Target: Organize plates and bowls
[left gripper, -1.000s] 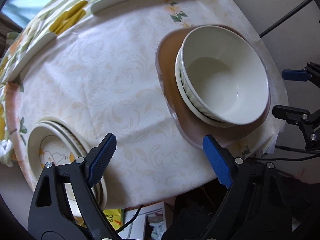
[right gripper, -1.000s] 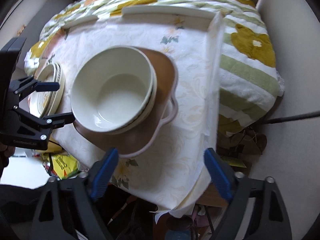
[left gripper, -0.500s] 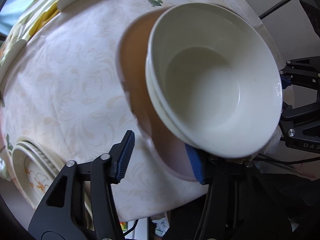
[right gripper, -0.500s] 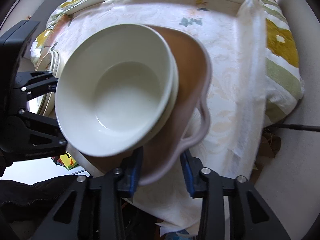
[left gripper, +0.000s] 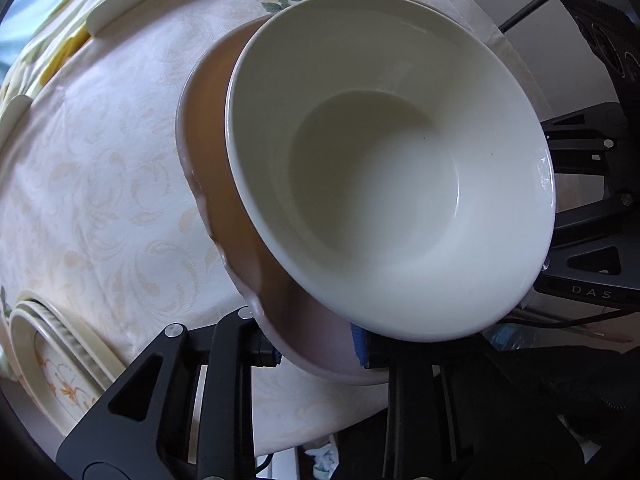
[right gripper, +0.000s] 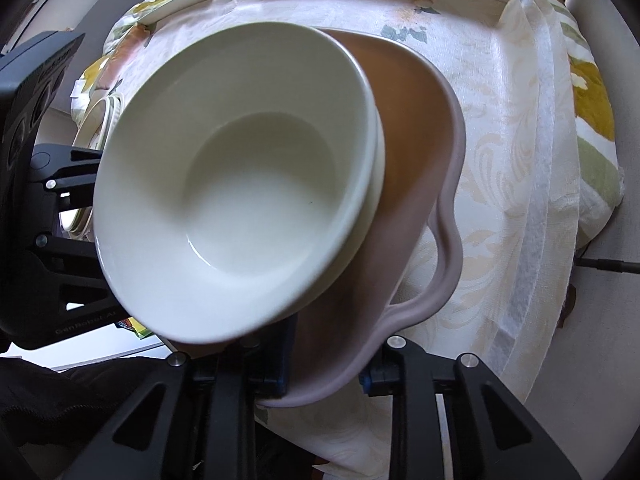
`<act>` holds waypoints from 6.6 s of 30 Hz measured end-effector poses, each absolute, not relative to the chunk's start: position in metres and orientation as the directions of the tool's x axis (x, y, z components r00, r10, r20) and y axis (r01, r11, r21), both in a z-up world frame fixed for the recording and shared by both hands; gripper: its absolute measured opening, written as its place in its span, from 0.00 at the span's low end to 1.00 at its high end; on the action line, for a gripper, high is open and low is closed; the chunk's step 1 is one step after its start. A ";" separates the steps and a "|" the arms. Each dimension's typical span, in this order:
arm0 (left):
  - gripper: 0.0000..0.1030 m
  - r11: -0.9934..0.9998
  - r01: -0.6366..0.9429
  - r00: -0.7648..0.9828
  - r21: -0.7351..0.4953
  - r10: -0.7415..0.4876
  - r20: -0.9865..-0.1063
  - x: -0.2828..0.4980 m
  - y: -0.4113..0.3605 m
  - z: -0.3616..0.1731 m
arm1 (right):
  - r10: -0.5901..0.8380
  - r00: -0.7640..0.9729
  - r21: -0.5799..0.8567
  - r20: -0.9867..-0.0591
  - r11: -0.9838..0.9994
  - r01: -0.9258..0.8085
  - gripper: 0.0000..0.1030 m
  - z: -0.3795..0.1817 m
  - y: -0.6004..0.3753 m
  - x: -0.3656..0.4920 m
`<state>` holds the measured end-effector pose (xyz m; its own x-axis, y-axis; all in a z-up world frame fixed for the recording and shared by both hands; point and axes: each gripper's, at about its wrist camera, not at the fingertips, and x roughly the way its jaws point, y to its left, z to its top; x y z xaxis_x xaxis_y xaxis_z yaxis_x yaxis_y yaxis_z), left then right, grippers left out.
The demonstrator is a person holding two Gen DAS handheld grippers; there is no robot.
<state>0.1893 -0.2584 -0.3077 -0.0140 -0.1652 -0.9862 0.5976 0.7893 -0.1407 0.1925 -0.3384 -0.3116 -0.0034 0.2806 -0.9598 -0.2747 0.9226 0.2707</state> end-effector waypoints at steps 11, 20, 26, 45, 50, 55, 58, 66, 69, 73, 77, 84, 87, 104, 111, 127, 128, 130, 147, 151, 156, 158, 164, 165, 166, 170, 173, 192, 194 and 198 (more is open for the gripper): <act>0.20 0.789 0.605 0.040 -0.103 -0.160 -0.986 0.183 -0.255 -0.295 | 0.281 0.057 0.251 -0.958 0.918 -0.306 0.23 -0.303 -0.343 0.186; 0.20 0.812 0.581 0.135 -0.063 -0.172 -0.976 0.172 -0.235 -0.240 | 0.272 0.123 0.209 -0.954 0.903 -0.376 0.23 -0.256 -0.344 0.184; 0.20 0.847 0.529 0.210 -0.046 -0.184 -0.960 0.157 -0.196 -0.202 | 0.269 0.169 0.170 -0.948 0.879 -0.446 0.23 -0.219 -0.313 0.186; 0.20 0.848 0.529 0.168 -0.021 -0.129 -0.977 0.156 0.009 -0.220 | 0.290 0.136 0.203 -0.947 0.872 -0.445 0.23 -0.235 -0.097 0.178; 0.20 0.836 0.548 0.131 -0.041 -0.134 -0.982 0.158 0.031 -0.238 | 0.277 0.114 0.207 -0.954 0.884 -0.419 0.23 -0.252 -0.066 0.177; 0.20 0.831 0.552 0.103 -0.067 -0.148 -0.984 0.167 0.044 -0.253 | 0.262 0.101 0.201 -0.960 0.892 -0.404 0.23 -0.264 -0.054 0.181; 0.20 0.829 0.555 0.098 -0.073 -0.152 -0.984 0.170 0.047 -0.259 | 0.258 0.097 0.201 -0.961 0.896 -0.397 0.23 -0.269 -0.052 0.182; 0.20 0.831 0.546 0.069 -0.101 -0.165 -0.984 0.176 0.051 -0.272 | 0.259 0.100 0.203 -0.961 0.902 -0.381 0.23 -0.276 -0.051 0.183; 0.20 0.827 0.553 0.072 -0.102 -0.169 -0.983 0.177 0.053 -0.272 | 0.262 0.106 0.206 -0.959 0.904 -0.374 0.23 -0.276 -0.051 0.184; 0.20 0.821 0.562 0.067 -0.098 -0.164 -0.984 0.178 0.052 -0.272 | 0.256 0.104 0.201 -0.961 0.905 -0.374 0.23 -0.277 -0.051 0.184; 0.20 0.825 0.556 0.055 -0.101 -0.158 -0.986 0.180 0.051 -0.273 | 0.254 0.094 0.203 -0.963 0.907 -0.369 0.23 -0.277 -0.053 0.185; 0.21 0.823 0.553 -0.003 -0.129 -0.153 -0.988 0.183 0.045 -0.276 | 0.238 0.081 0.192 -0.968 0.909 -0.370 0.23 -0.275 -0.052 0.185; 0.21 0.827 0.546 -0.024 -0.137 -0.148 -0.989 0.184 0.043 -0.276 | 0.233 0.073 0.192 -0.970 0.911 -0.365 0.23 -0.274 -0.052 0.186; 0.72 0.796 0.595 0.011 -0.112 -0.147 -0.989 0.177 0.051 -0.244 | 0.205 0.055 0.170 -0.977 0.911 -0.376 0.47 -0.250 -0.052 0.182; 0.72 0.806 0.577 0.027 -0.135 -0.184 -0.983 0.172 0.053 -0.230 | 0.215 0.096 0.174 -0.972 0.929 -0.326 0.47 -0.240 -0.064 0.172; 0.73 0.963 0.262 0.671 -0.067 -0.232 -0.705 0.069 0.068 -0.038 | 0.151 0.604 0.081 -0.782 0.986 -0.143 0.48 -0.060 -0.123 0.068; 0.78 0.967 0.246 0.708 -0.071 -0.229 -0.668 0.061 0.066 -0.024 | 0.136 0.644 0.075 -0.753 0.990 -0.121 0.49 -0.045 -0.129 0.059; 0.92 0.976 0.208 0.778 -0.061 -0.203 -0.595 0.043 0.064 -0.002 | 0.106 0.702 0.063 -0.704 0.994 -0.087 0.57 -0.024 -0.138 0.047; 1.00 0.990 0.140 0.903 0.021 -0.119 -0.413 -0.034 0.040 0.027 | -0.043 0.867 0.024 -0.497 0.998 0.063 0.99 0.017 -0.157 -0.023; 1.00 0.990 0.139 0.905 0.026 -0.116 -0.409 -0.039 0.040 0.027 | -0.049 0.869 0.017 -0.492 0.998 0.066 0.99 0.019 -0.156 -0.031; 1.00 0.990 0.139 0.910 0.035 -0.114 -0.398 -0.043 0.039 0.029 | -0.058 0.874 0.018 -0.483 0.997 0.076 0.99 0.022 -0.156 -0.035; 1.00 0.989 0.143 0.911 0.037 -0.116 -0.395 -0.045 0.039 0.029 | -0.058 0.875 0.020 -0.481 0.997 0.077 0.99 0.021 -0.156 -0.034; 1.00 0.988 0.147 0.914 0.048 -0.118 -0.389 -0.048 0.039 0.030 | -0.061 0.876 0.015 -0.479 0.997 0.078 0.99 0.021 -0.157 -0.033; 1.00 0.988 0.148 0.915 0.047 -0.118 -0.386 -0.049 0.039 0.030 | -0.062 0.876 0.015 -0.478 0.997 0.079 0.99 0.021 -0.156 -0.033; 1.00 0.988 0.148 0.916 0.046 -0.119 -0.384 -0.050 0.039 0.031 | -0.063 0.877 0.015 -0.477 0.997 0.080 0.99 0.022 -0.156 -0.033; 1.00 0.988 0.150 0.915 0.039 -0.124 -0.385 -0.052 0.040 0.029 | -0.063 0.876 0.016 -0.477 0.997 0.080 0.99 0.021 -0.156 -0.034; 1.00 0.988 0.151 0.914 0.042 -0.123 -0.386 -0.052 0.041 0.029 | -0.063 0.876 0.015 -0.478 0.997 0.080 0.99 0.020 -0.157 -0.033; 1.00 0.990 0.137 0.919 0.041 -0.112 -0.379 -0.055 0.051 0.027 | -0.073 0.877 0.015 -0.476 0.996 0.091 0.99 0.020 -0.158 -0.038; 1.00 0.990 0.134 0.920 0.043 -0.108 -0.377 -0.054 0.052 0.027 | -0.075 0.877 0.013 -0.475 0.996 0.093 0.99 0.019 -0.161 -0.039; 1.00 0.990 0.134 0.926 0.047 -0.108 -0.362 -0.055 0.056 0.026 | -0.076 0.877 0.013 -0.474 0.996 0.094 0.99 0.019 -0.160 -0.039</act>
